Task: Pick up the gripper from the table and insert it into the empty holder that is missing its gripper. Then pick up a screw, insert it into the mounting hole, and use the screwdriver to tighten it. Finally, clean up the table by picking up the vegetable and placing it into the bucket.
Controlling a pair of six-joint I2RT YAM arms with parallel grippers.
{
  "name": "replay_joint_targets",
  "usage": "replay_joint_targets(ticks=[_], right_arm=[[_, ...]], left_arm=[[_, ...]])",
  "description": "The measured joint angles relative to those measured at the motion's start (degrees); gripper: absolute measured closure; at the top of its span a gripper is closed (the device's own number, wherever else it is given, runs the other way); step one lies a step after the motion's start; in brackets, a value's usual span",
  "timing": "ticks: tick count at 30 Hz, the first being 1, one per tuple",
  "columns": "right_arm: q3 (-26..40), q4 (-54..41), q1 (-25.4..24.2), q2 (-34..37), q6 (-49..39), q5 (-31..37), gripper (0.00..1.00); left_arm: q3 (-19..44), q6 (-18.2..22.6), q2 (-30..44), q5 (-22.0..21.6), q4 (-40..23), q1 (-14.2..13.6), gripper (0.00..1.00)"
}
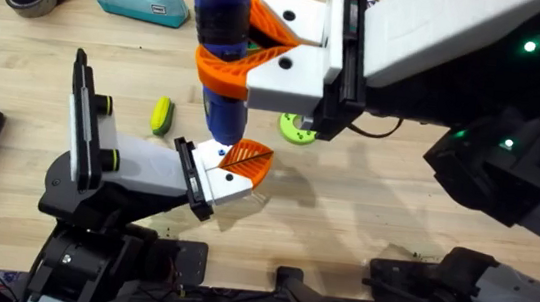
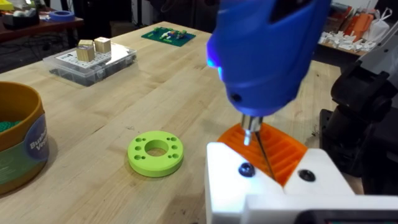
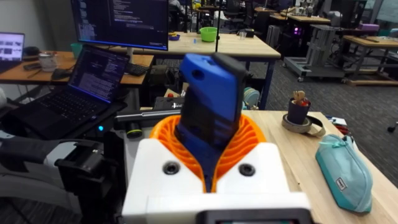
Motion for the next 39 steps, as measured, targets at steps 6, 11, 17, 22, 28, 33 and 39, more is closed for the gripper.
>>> replay_joint_targets(ticks=[6, 11, 17, 22, 28, 33, 39], right_arm=[[-0.6, -0.4, 0.0, 0.9, 0.2, -0.4, 0.966], [0.2, 0.9, 0.0, 1.1, 0.7, -2.0, 0.967], [7.1, -0.2, -0.3, 1.9, 0.9, -5.8, 0.967], [15.9, 0.2, -0.8, 4.4, 2.2, -10.9, 0.965], [21.1, 0.5, -0.8, 7.6, 3.3, -16.4, 0.966], [21.3, 0.2, -0.8, 8.3, 3.5, -19.6, 0.967], [21.3, 0.3, -1.3, 8.3, 2.6, -23.5, 0.965]], left_arm=[[0.0, 0.0, 0.0, 0.0, -0.6, 0.0, 0.989], [0.0, 0.0, 0.0, 0.0, -0.6, 0.0, 0.989], [0.0, 0.0, 0.0, 0.0, -0.6, 0.0, 0.989], [0.0, 0.0, 0.0, 0.0, -0.6, 0.0, 0.989], [0.0, 0.0, 0.0, 0.0, -0.6, 0.0, 0.989], [0.0, 0.0, 0.0, 0.0, -0.6, 0.0, 0.989], [0.0, 0.0, 0.0, 0.0, -0.6, 0.0, 0.989]])
